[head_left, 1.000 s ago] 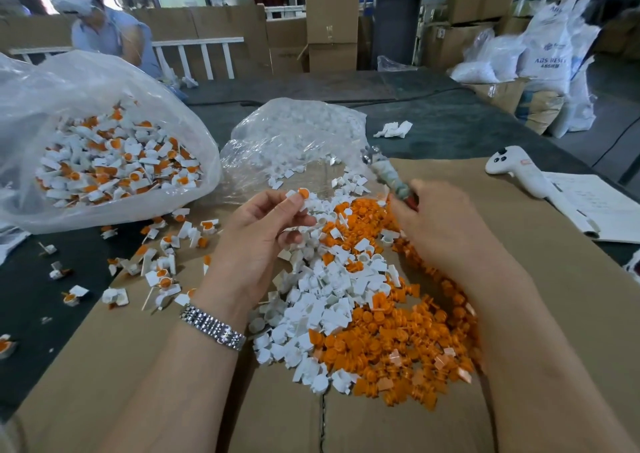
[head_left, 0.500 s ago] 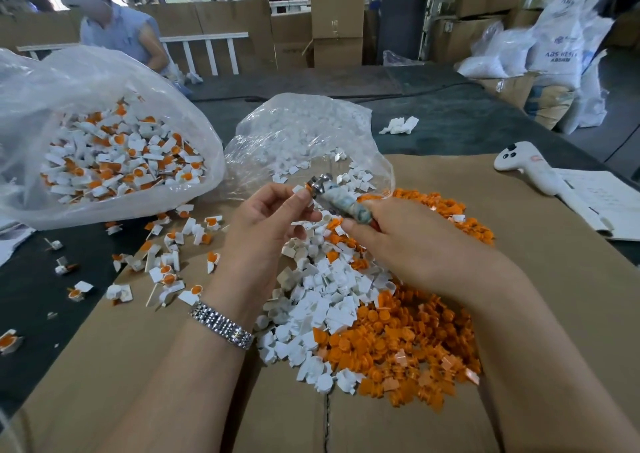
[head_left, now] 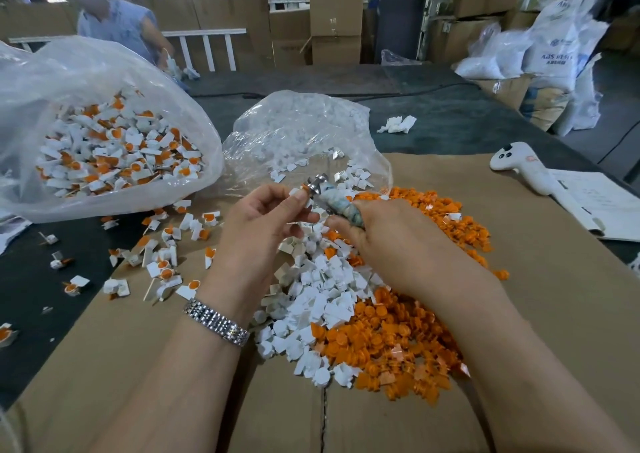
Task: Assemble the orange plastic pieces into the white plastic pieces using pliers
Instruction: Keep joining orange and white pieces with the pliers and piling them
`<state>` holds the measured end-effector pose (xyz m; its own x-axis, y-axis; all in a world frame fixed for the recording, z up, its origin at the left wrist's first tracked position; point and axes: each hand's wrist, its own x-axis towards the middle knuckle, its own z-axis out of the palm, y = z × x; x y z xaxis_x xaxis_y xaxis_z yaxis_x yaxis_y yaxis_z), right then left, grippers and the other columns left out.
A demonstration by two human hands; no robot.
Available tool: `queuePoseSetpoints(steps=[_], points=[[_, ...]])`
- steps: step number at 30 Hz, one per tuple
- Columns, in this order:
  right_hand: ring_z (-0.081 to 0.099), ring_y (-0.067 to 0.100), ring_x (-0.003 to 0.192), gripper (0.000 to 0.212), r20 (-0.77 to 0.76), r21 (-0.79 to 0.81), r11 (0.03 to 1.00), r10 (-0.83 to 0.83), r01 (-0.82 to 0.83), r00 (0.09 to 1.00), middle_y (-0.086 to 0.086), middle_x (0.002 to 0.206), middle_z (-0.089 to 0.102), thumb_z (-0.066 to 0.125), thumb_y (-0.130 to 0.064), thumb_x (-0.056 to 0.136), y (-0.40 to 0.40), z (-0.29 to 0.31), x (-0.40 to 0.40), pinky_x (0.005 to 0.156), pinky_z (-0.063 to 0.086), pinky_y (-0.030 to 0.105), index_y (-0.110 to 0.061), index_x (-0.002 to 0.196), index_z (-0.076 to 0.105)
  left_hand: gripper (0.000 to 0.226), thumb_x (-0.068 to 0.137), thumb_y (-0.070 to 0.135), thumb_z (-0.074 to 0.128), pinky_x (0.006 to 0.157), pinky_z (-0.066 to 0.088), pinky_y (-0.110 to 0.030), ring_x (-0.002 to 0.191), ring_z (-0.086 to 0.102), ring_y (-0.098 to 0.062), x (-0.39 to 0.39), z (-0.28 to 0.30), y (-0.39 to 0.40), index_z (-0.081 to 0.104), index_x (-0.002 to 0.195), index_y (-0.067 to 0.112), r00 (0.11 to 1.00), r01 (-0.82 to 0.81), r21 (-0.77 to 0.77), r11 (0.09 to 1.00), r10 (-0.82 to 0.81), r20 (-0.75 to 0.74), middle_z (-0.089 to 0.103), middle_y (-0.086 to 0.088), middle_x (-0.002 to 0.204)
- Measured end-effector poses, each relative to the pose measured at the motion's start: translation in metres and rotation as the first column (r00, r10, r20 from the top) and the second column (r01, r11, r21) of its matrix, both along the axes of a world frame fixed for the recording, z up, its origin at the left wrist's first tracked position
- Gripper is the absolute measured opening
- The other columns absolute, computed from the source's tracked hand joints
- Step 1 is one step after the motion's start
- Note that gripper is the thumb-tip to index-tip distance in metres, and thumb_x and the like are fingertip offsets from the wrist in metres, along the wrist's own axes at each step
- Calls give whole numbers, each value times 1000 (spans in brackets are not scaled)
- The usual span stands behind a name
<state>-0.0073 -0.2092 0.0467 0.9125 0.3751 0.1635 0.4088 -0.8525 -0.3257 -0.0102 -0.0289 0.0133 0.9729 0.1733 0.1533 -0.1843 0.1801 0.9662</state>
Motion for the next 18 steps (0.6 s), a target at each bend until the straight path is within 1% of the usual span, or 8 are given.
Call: queuePoseSetpoints(steps=[3,5,6,8,10,12,15,18], points=[[50,14,69,50,23,-28,999,-22,22,999,-4,77,53,30,-69,97,1,-3,0,58,37,36,-24,85,48,11,100,19,67,62,55,-21,83,75,-17,0,2,3,71,90,16,996,-83,95,992,81,21,74,3,84],[51,14,74,49,-2,21,999,-49,49,999,-5,83,53,31,-71,95,-3,-4,3,59,36,35,-26,88,48,15,103,25,62,64,58,-25,83,76,-18,0,2,11,71,93,20,971,-235,232,944,237,23,76,4,84],[53,16,78,49,-7,49,996,-80,80,997,-5,88,54,33,-71,95,-7,-6,6,61,37,35,-25,94,51,15,103,28,61,67,60,-30,82,75,-19,0,2,17,71,93,22,938,-337,329,882,346,32,76,3,84],[55,19,86,50,-6,75,985,-158,158,987,-2,96,56,36,-68,96,-16,-9,12,66,40,35,-22,105,54,12,101,29,63,72,61,-40,82,71,-19,2,0,29,69,93,22,823,-525,528,667,557,114,74,2,87],[53,19,89,53,-4,52,970,-237,236,972,-1,98,55,39,-67,96,-22,-11,17,71,40,35,-19,111,55,4,97,22,67,64,52,-32,82,64,-17,4,0,38,67,95,20,694,-639,640,426,678,242,71,-1,96],[53,22,94,56,-10,21,952,-306,306,952,2,103,55,40,-66,97,-27,-14,21,75,41,36,-16,117,54,11,93,12,68,65,43,-27,85,60,-17,4,0,39,65,102,18,647,-665,688,291,685,335,65,-4,106],[56,32,113,61,-32,-19,919,-394,393,919,12,122,58,40,-65,97,-31,-17,25,91,48,47,-13,125,53,14,93,12,68,66,42,-21,81,58,-10,4,-1,33,65,103,21,822,-504,787,355,477,311,62,3,105],[51,37,124,64,-43,-80,894,-444,440,895,17,132,54,42,-63,97,-33,-19,27,101,45,54,-11,132,51,11,93,19,70,65,46,-24,80,59,-3,3,-3,27,68,95,30,958,-196,888,415,276,83,64,15,93]])
